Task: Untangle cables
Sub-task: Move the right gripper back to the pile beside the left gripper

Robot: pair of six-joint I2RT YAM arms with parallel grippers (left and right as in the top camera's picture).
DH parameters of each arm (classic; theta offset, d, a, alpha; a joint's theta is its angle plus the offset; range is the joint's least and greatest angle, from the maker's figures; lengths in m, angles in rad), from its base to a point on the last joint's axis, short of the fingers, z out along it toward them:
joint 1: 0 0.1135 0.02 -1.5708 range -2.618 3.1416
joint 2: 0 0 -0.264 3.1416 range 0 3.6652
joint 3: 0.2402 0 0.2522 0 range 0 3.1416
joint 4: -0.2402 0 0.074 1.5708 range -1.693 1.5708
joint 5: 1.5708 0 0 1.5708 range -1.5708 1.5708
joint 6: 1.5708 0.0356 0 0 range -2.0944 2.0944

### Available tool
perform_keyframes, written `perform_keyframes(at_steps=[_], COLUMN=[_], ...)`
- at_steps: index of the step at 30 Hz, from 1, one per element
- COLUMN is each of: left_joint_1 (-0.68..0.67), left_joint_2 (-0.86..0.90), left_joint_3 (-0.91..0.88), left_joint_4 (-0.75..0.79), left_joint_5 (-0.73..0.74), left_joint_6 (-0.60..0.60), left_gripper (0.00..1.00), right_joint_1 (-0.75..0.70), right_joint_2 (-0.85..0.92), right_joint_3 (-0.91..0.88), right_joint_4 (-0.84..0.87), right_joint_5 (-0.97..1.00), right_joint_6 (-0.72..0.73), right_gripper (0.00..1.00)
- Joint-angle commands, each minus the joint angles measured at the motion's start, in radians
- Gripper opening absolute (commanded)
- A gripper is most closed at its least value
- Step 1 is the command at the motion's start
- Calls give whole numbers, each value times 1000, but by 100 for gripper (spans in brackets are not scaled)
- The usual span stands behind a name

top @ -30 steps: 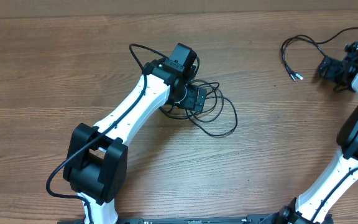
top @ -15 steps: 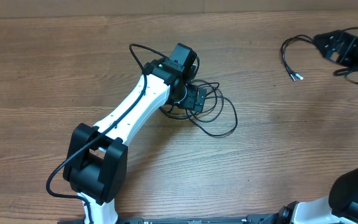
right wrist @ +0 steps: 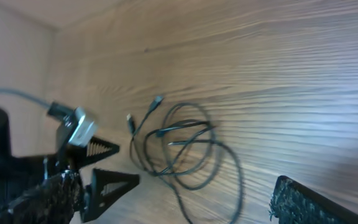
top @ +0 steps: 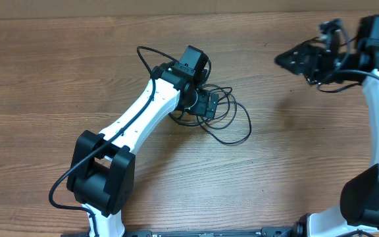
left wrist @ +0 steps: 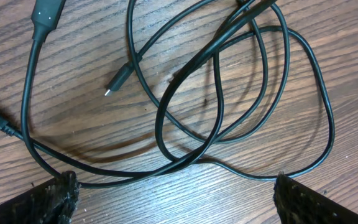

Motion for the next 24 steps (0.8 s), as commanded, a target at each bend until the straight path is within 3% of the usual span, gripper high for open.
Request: perform_keyframes(at_steps=[1, 6, 10, 13, 24], left_joint_1=[2, 2, 2, 2, 2], left_joint_2=[2, 2, 2, 2, 2], left_joint_3=[2, 2, 2, 2, 2], left_joint_4=[1, 1, 1, 1, 1], left_joint_5=[8, 8, 8, 8, 8], left_joint_6=[-11, -11, -11, -11, -11], left_gripper=[100, 100, 100, 100, 100], right_joint_1=[87, 188, 246, 281, 311], right_joint_2=[-2, 22, 63, 112, 286], right_joint_3=[-33, -39, -39, -39, -42], right_joint_4=[21, 75, 142, 156, 80], right_joint_5=[-16, -5, 205, 282, 412], right_joint_6=[0, 18, 206, 233, -222], right_gripper=[100, 100, 100, 100, 100])
